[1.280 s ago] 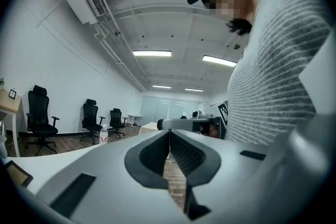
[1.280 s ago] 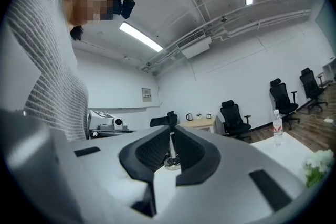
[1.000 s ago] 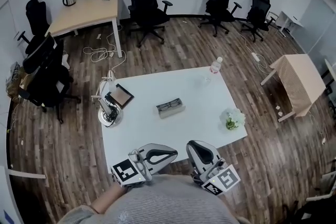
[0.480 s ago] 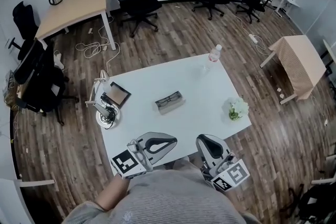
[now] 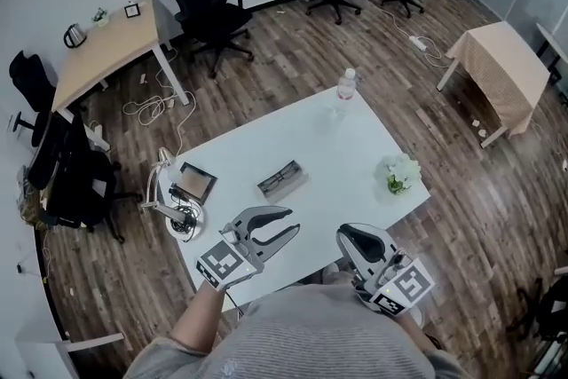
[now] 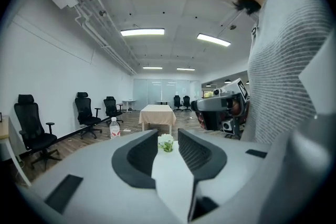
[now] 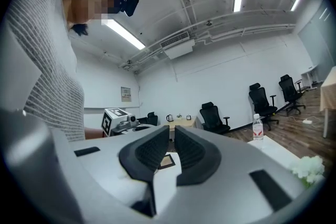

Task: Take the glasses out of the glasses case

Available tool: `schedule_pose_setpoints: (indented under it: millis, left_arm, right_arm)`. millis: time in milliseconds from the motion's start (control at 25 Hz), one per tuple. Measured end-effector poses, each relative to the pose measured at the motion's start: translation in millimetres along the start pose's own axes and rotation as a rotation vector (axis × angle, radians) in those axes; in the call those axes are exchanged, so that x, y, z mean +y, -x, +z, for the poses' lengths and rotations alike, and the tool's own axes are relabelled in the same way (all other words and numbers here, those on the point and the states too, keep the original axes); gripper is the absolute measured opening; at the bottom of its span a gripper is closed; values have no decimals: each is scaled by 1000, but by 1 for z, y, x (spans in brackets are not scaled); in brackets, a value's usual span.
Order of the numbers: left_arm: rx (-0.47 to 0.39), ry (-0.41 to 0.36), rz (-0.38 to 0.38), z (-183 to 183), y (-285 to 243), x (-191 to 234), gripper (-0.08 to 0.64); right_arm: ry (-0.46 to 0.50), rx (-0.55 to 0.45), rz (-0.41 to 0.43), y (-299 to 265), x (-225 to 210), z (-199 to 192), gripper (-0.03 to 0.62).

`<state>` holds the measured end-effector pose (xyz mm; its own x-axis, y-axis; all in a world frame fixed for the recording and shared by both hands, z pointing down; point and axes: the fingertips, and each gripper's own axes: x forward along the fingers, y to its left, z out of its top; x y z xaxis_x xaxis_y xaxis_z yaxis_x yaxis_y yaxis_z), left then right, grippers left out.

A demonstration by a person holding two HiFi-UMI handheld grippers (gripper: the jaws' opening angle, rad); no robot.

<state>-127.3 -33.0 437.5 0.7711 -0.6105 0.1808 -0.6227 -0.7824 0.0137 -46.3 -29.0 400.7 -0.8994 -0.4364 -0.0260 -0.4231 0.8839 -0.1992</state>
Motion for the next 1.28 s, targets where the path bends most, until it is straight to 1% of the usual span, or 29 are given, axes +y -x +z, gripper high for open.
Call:
schedule_pose_setpoints:
  millis: [40, 160, 480, 600, 880, 1280]
  left_arm:
    - [13, -9, 7, -1, -5, 5, 126]
    - [51, -28, 40, -9, -16, 23, 148]
    - [264, -73, 87, -56, -46, 71, 150]
    - [323, -89, 96, -70, -51, 83, 150]
    - [376, -84, 105, -84, -63, 96, 150]
    - [485, -83, 125, -119, -76, 125, 150]
  right_arm:
    - [1, 0, -5, 3, -4, 1, 21]
    - [1, -5, -21, 8, -14, 1, 21]
    - [2, -12, -45, 20, -35, 1, 23]
    - [3, -13, -51, 23, -40, 1, 23]
    - [2, -6, -71, 28, -55, 5, 23]
    - [2, -1, -90, 33, -68, 3, 23]
